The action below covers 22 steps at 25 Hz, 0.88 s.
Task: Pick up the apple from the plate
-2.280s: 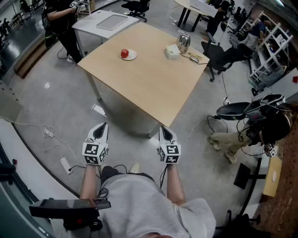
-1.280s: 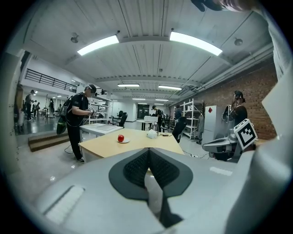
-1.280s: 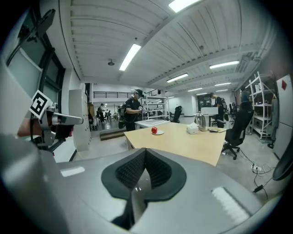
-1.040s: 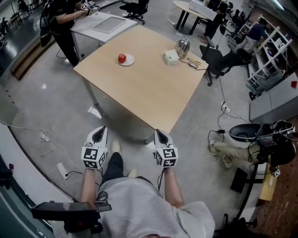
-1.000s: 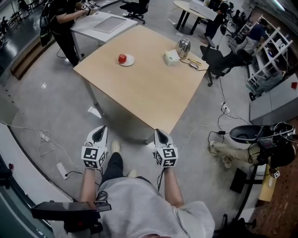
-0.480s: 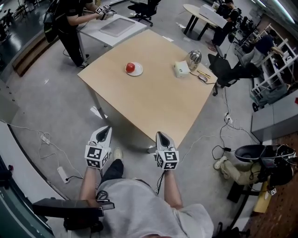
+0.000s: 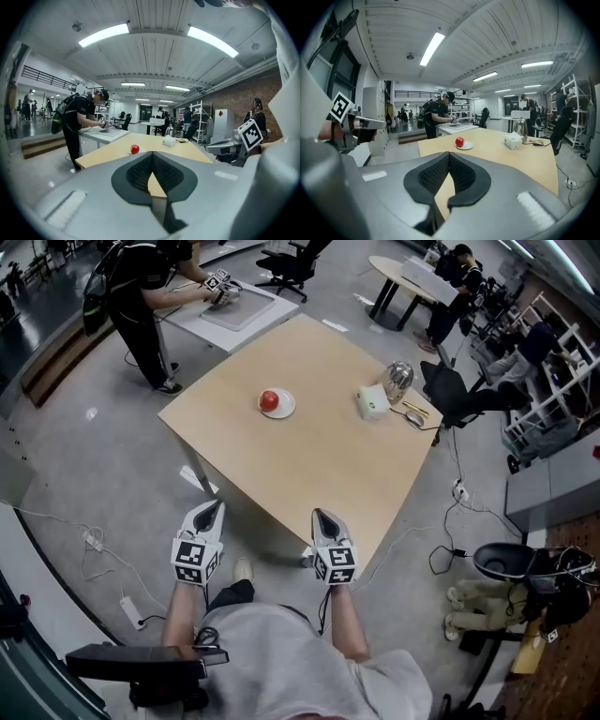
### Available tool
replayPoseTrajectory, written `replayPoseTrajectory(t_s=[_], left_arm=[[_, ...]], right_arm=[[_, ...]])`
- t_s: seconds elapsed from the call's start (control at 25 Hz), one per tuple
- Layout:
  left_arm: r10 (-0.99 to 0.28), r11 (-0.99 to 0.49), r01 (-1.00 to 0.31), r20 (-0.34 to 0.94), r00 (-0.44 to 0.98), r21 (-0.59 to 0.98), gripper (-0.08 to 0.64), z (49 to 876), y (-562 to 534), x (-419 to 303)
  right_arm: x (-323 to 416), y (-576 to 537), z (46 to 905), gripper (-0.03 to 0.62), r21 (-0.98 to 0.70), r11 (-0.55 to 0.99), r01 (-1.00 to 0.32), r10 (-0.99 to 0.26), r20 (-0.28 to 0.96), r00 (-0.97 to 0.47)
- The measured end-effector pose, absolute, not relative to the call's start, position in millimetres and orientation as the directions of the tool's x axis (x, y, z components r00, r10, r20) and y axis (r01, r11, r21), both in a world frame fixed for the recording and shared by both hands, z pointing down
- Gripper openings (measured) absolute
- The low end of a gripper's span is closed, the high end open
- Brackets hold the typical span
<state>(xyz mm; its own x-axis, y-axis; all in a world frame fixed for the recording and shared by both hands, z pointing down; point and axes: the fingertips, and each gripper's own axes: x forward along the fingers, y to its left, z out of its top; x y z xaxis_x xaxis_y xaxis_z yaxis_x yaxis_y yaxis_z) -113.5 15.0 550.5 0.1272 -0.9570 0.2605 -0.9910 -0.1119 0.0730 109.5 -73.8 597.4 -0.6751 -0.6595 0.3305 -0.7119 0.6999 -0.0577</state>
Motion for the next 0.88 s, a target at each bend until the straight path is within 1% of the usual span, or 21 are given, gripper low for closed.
replayPoseTrajectory(t_s=[0.28,0.52,0.88], left_arm=[[-0.956,-0.134,-0.988,0.255,0.148,0.072,0.02,552,-18,-158],[-0.953,-0.152,-0.985,0.253,0.167,0.078,0.02,554,-35,-178],[-0.956,-0.125,-0.988,0.256,0.145,0.092,0.02,559,-49,-208]], right_arm=[[66,-102,593,0.006,-0.051,0.688,-0.724,-0.672,0.329,-0.663],[43,-118,595,0.006,-0.046,0.682,-0.73,-0.679,0.333,-0.655],[12,-136,596,0.006,-0.043,0.697,-0.716,-0.663,0.343,-0.665]])
